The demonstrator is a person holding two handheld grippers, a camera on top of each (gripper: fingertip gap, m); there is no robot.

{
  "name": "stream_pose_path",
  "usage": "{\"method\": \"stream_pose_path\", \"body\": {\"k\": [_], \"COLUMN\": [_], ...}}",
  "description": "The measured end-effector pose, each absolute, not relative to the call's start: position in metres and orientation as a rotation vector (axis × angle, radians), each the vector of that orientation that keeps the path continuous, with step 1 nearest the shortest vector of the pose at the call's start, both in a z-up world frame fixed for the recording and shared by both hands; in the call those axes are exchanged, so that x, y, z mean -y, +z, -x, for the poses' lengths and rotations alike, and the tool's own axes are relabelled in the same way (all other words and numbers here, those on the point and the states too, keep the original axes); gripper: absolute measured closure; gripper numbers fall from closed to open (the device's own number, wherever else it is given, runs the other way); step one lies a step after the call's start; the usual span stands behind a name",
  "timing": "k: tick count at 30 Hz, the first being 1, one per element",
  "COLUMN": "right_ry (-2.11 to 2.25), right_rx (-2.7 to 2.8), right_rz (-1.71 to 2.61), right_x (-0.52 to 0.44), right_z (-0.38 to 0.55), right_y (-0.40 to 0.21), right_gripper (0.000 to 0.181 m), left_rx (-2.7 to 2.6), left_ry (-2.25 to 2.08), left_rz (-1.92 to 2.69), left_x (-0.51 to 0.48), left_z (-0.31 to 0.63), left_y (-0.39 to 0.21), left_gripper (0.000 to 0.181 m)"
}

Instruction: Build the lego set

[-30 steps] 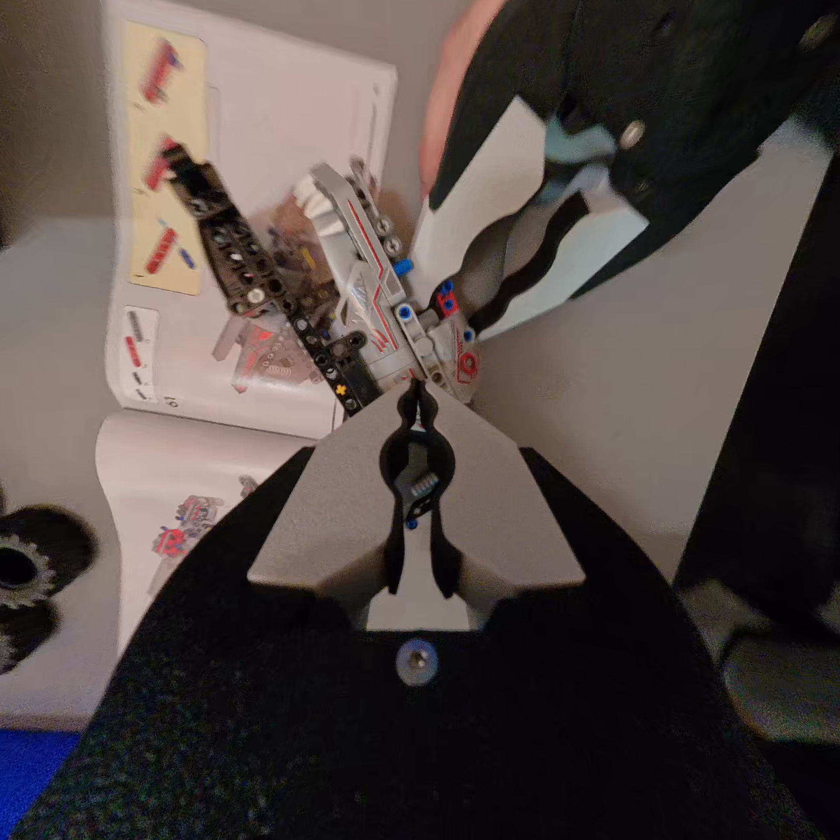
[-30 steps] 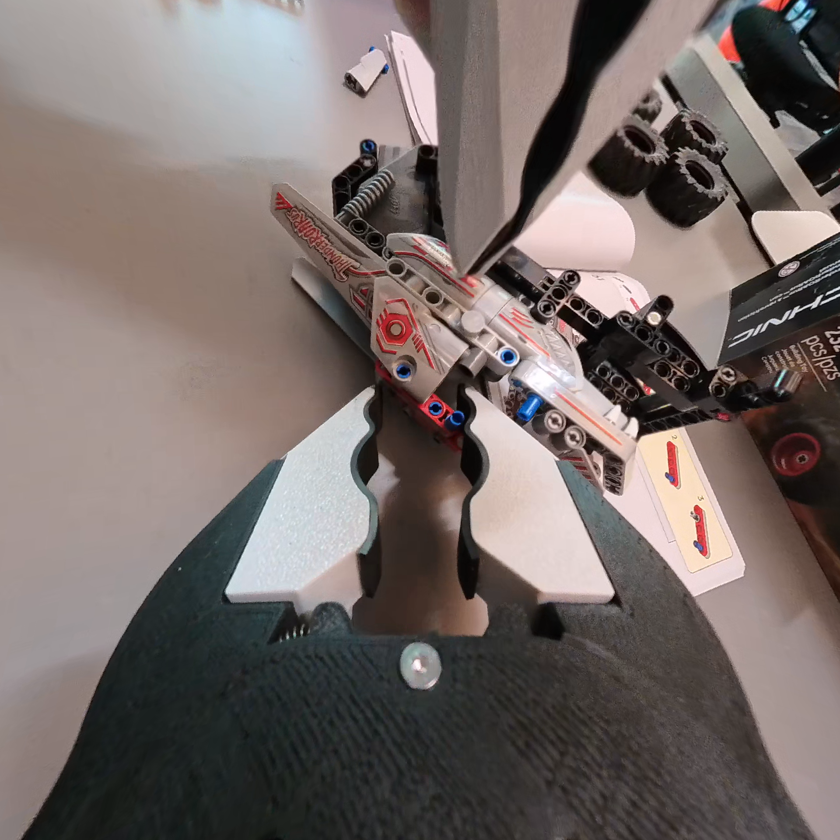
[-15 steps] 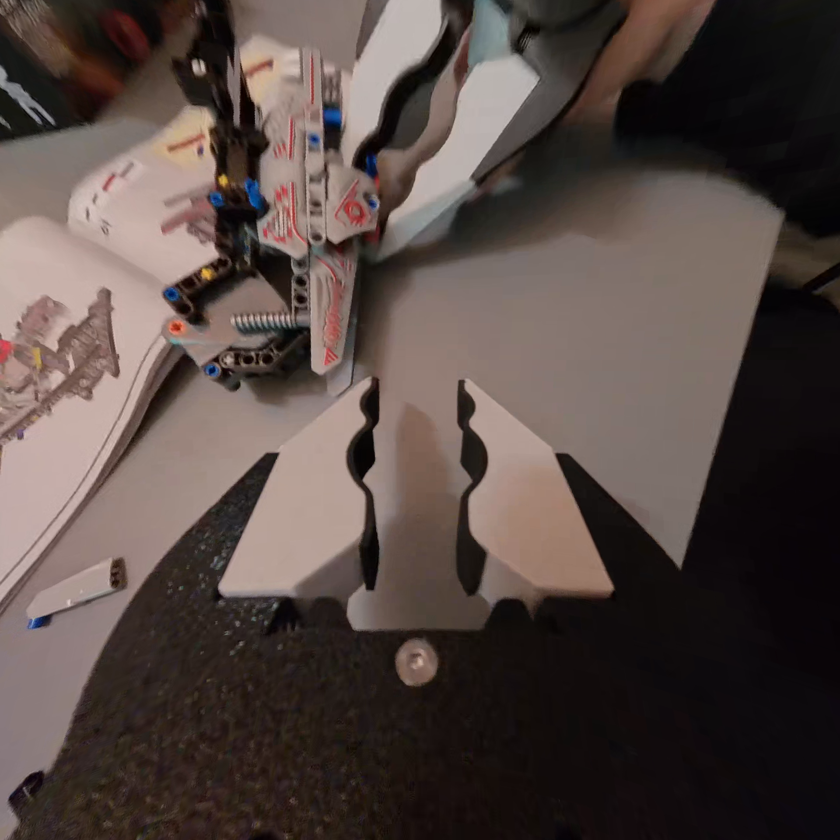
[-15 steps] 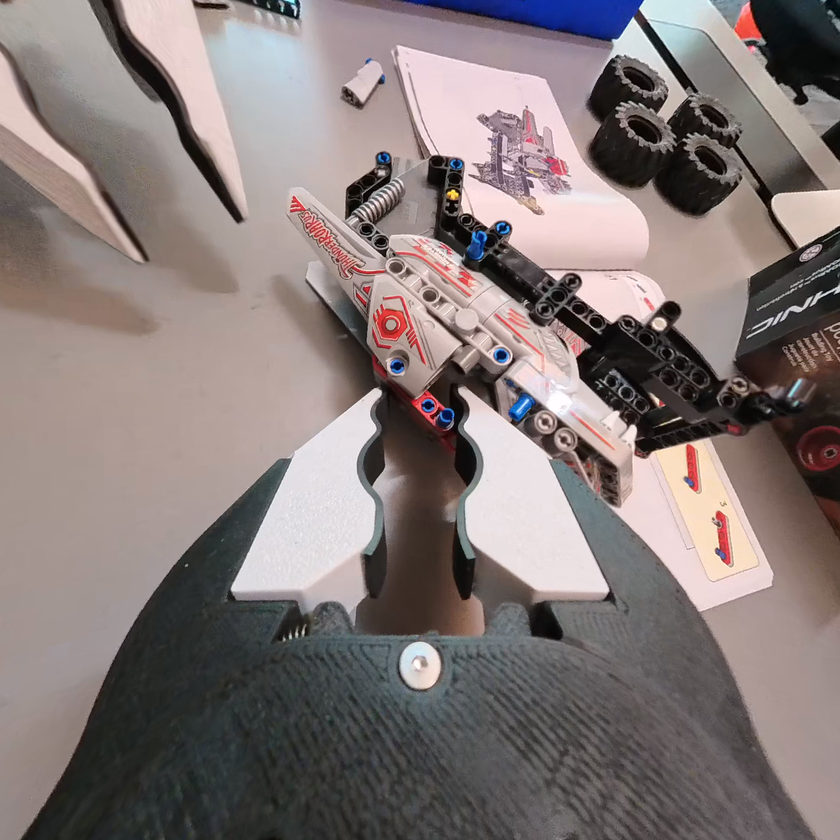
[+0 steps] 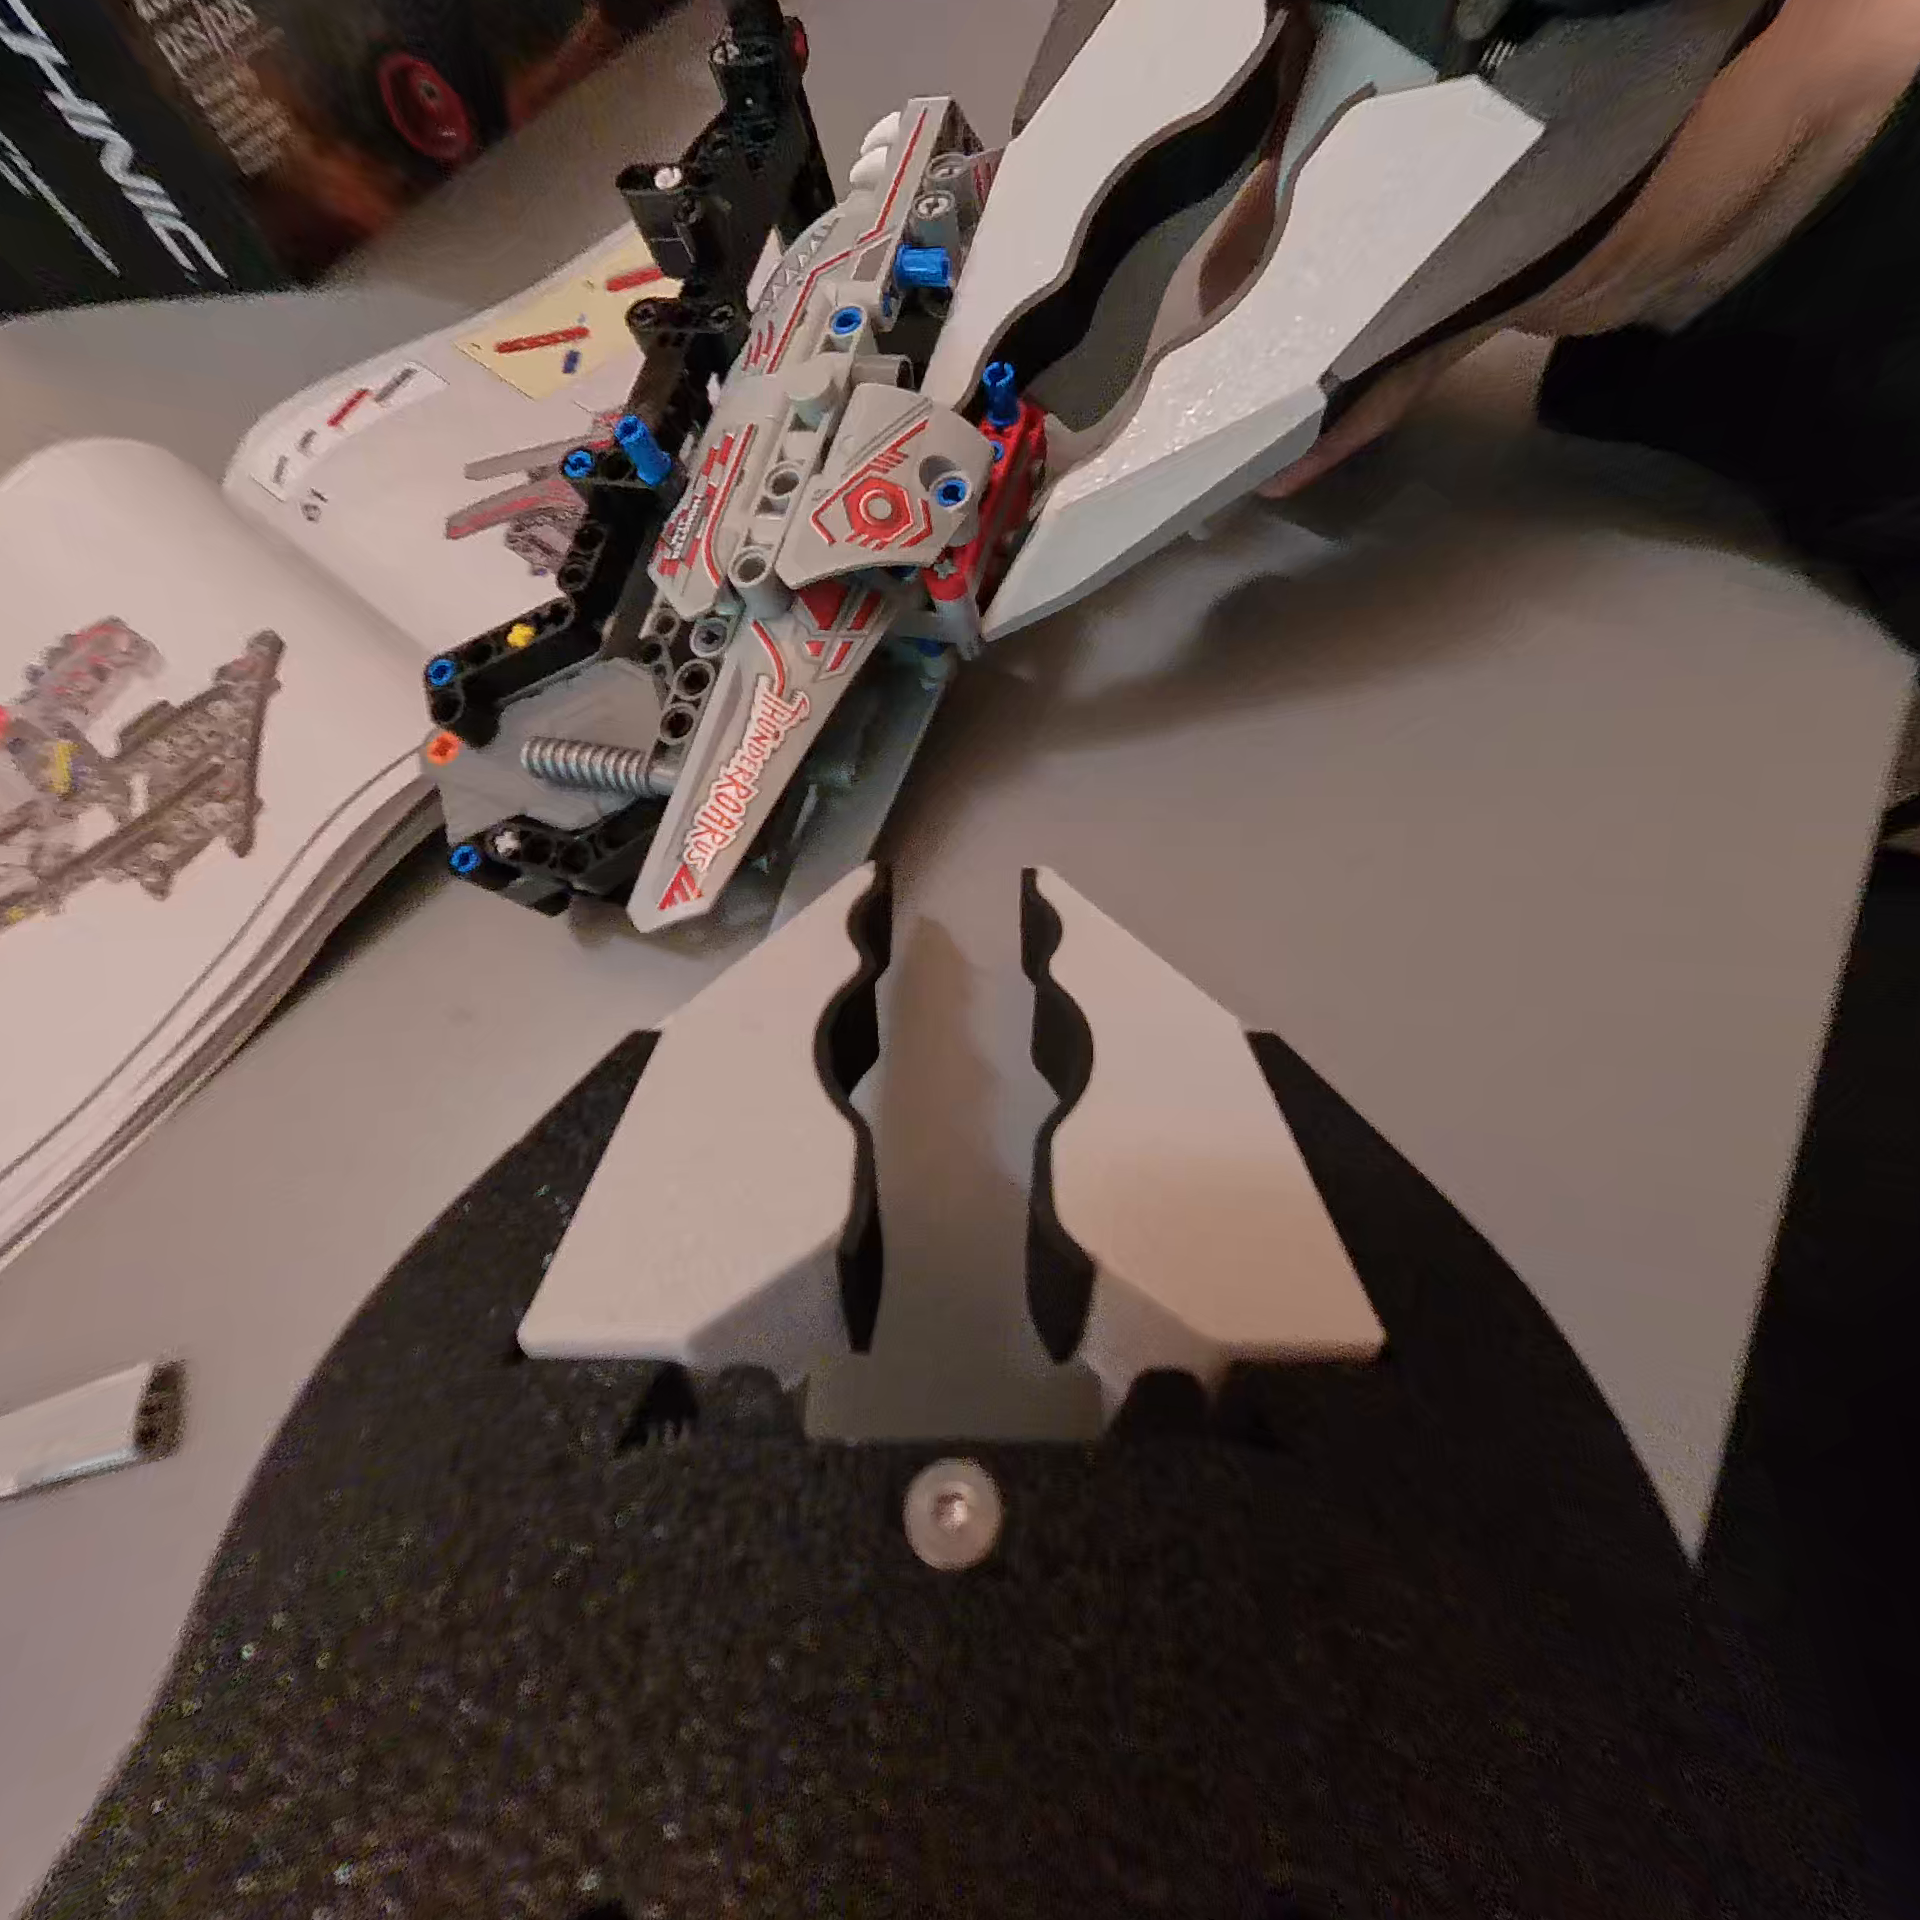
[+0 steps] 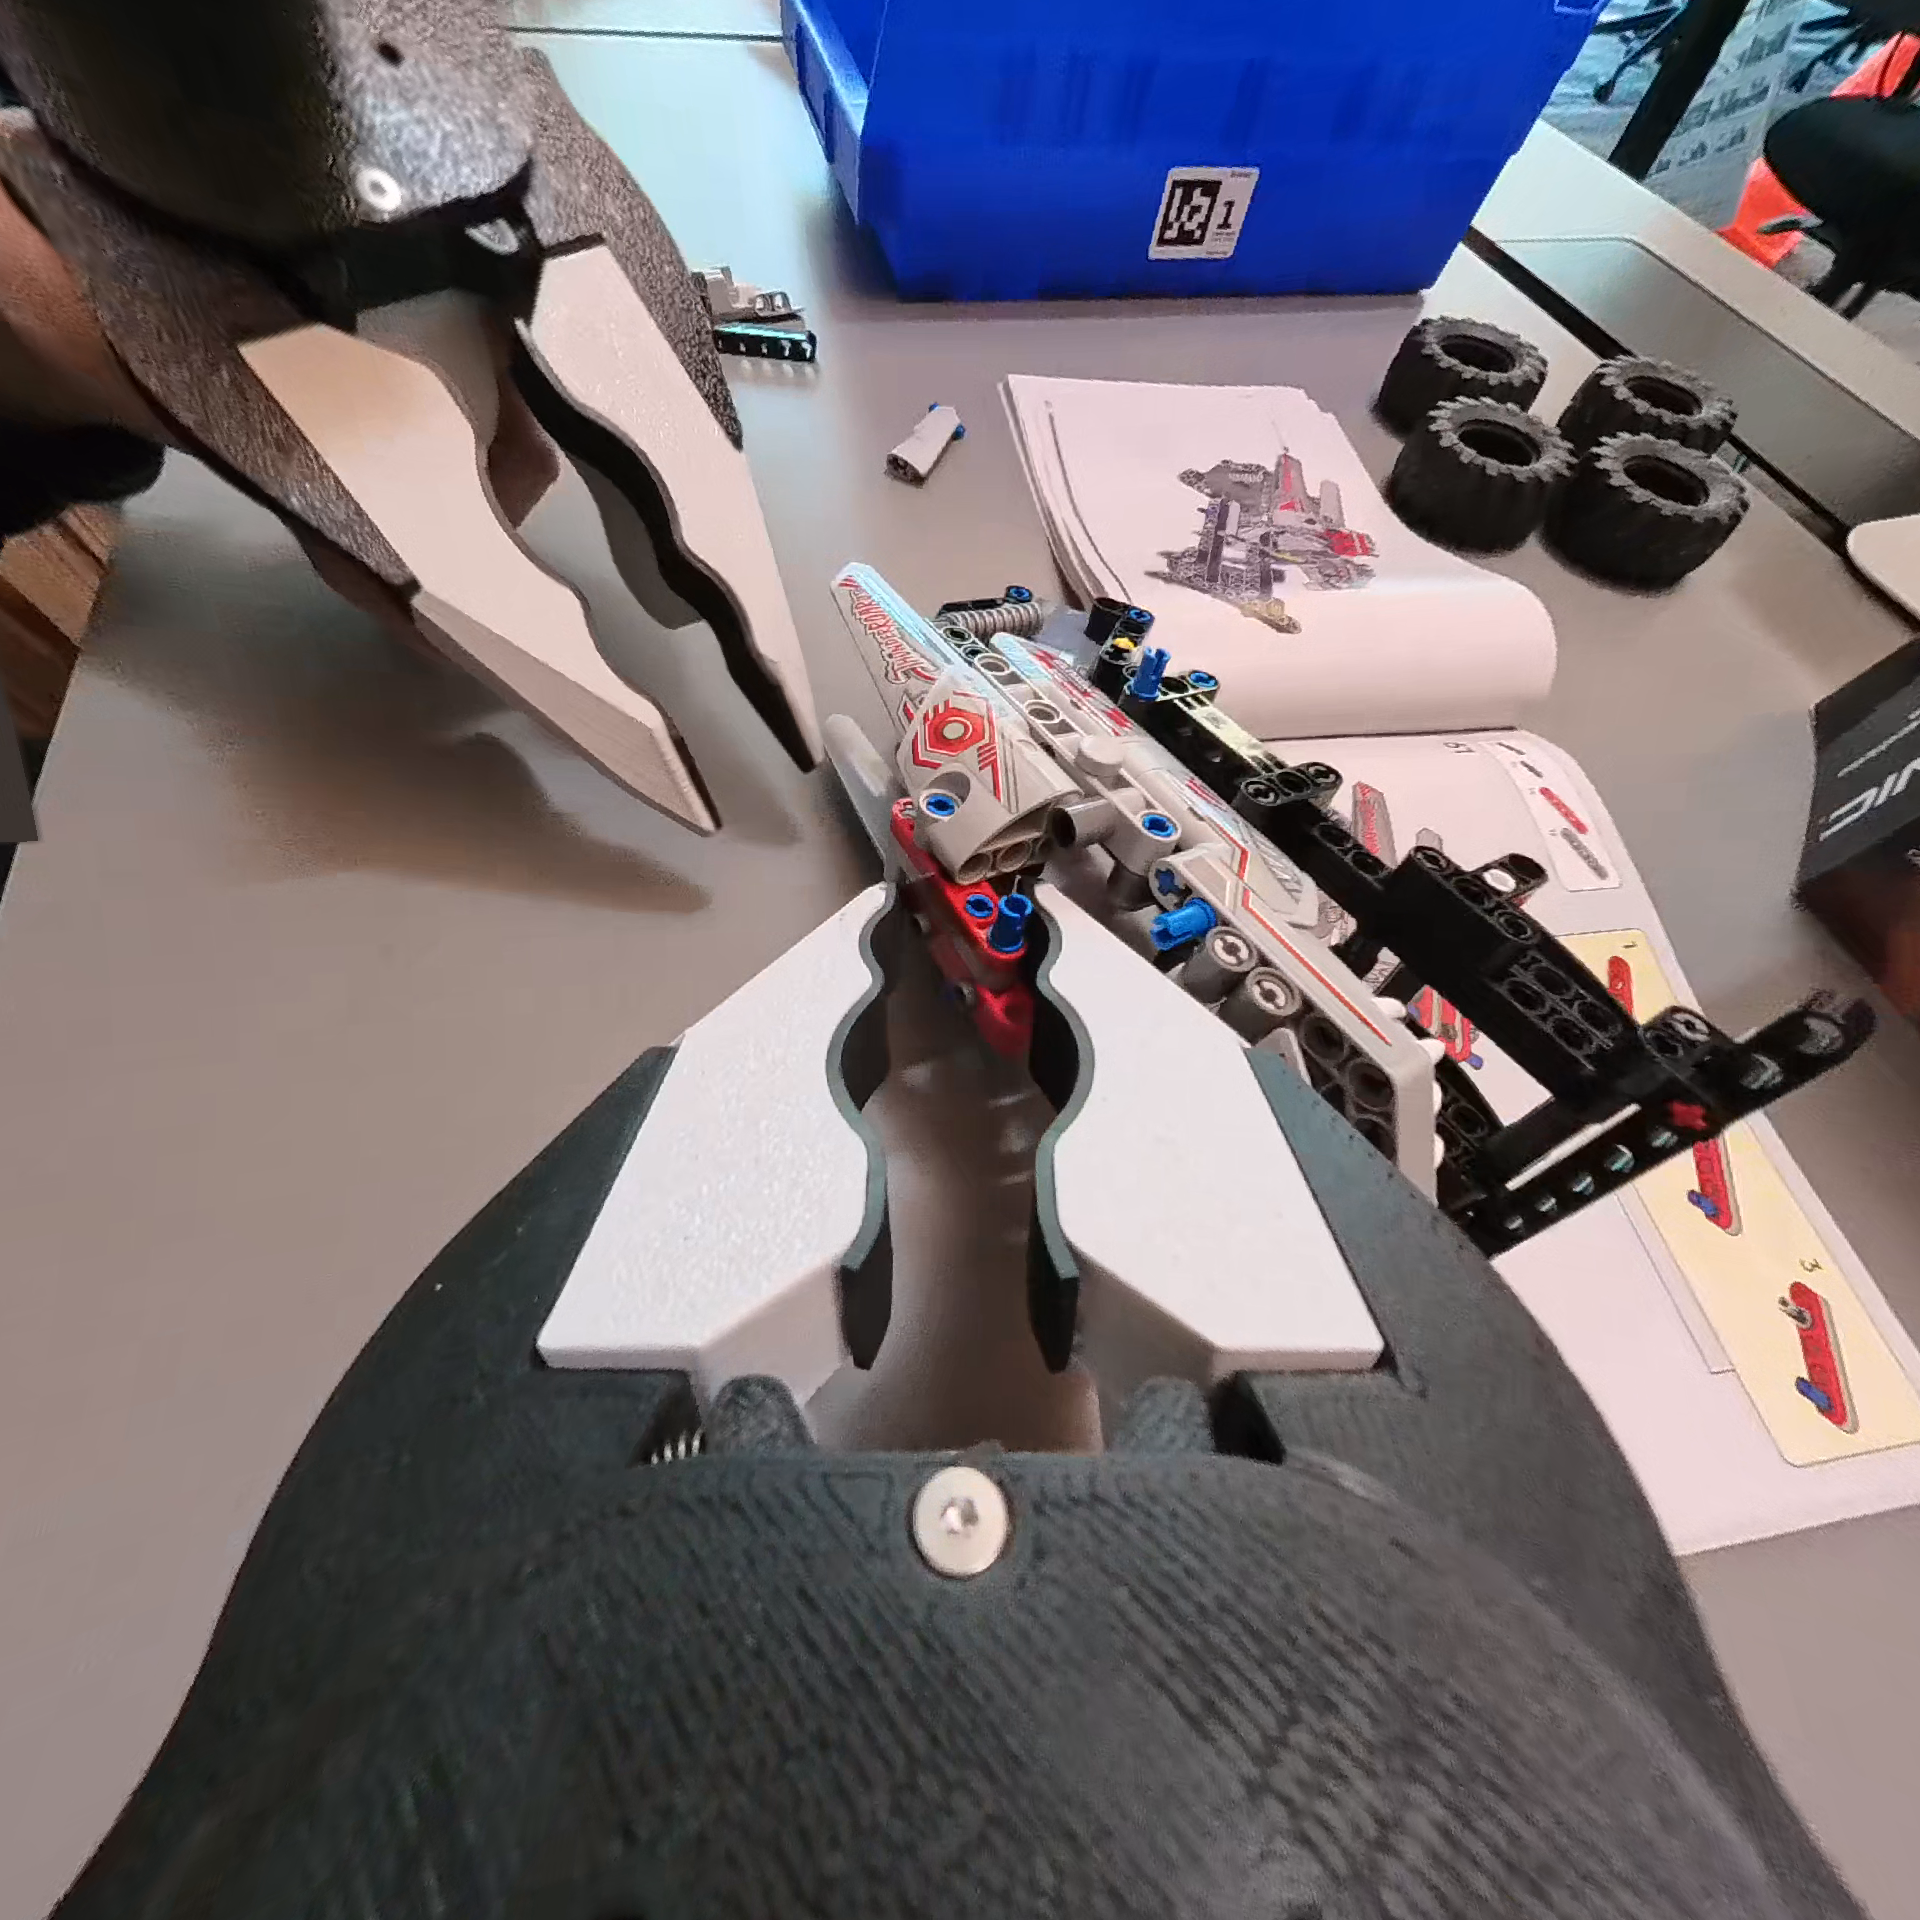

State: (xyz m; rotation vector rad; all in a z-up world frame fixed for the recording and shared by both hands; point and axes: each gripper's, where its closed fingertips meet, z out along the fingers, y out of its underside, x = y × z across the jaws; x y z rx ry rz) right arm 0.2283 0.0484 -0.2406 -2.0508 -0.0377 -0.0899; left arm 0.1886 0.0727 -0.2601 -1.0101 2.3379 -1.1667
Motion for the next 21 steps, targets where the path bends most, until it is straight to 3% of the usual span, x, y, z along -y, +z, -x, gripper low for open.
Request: {"method": "stream_pose_path", "body": {"k": [1, 12, 21], "right_ry": [-0.088, 0.161, 0.241], "right_rx": [0.036, -0.192, -0.267], "right_rz": [2.047, 1.906, 1.877], "right_x": [-0.048, -0.045, -0.049], "right_z": [-0.228, -0.227, -0.228], "right_y": [-0.24, -0.219, -0.215], "right_gripper": [0.162, 0.163, 0.164], "left_rx": [-2.321, -2.063, -1.9], "left_ry": [-1.146, -0.971, -0.342], "left_rz": [0.974, 0.433, 0.156], "left_x": [-0.072, -0.051, -0.065], "left_z": [-0.19, -0.2, -0.225], "left_y": [-0.261, -0.241, -0.254], "left_gripper": [0.159, 0.155, 0.157]}}
